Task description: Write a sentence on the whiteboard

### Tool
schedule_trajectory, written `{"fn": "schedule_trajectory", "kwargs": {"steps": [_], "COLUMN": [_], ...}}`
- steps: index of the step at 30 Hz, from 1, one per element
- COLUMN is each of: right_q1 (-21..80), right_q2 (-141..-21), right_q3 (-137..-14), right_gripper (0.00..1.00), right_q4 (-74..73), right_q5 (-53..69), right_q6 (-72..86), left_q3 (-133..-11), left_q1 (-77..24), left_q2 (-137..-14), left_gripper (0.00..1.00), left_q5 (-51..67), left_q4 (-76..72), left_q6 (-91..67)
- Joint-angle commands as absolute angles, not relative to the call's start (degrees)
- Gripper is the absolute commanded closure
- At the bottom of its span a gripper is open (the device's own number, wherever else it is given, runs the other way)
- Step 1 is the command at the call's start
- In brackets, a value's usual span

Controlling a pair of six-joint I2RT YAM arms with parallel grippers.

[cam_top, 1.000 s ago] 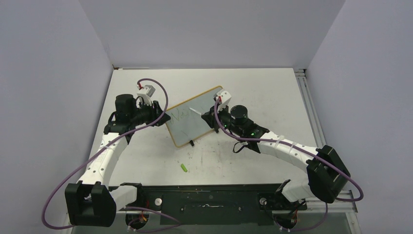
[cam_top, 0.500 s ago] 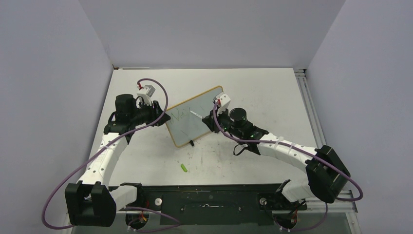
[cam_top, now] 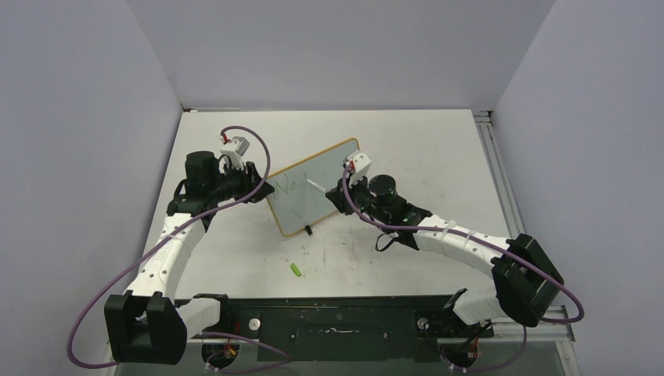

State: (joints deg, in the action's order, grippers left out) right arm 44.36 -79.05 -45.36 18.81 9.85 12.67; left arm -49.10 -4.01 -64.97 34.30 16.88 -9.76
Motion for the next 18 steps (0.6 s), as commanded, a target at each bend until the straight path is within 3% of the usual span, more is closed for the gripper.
{"fn": "schedule_trajectory", "kwargs": {"steps": [1, 18], "right_q1": [44.3, 44.2], "right_q2": [-77.3, -77.6], "right_q3": [-45.4, -47.2], "right_gripper": [0.95, 0.95], "right_q4": [21.7, 26.9], "right_q5": [6.2, 6.1], "right_q6": [13.1, 13.7], "left_q3": [-50.3, -50.3], "left_q1": [-4.0, -4.0], "left_q2": [-64.3, -64.4], "left_gripper": [0.65, 0.65], "left_q5": [36.2, 36.5], "left_q4": [14.5, 14.5], "left_q6": [-9.2, -9.3]}}
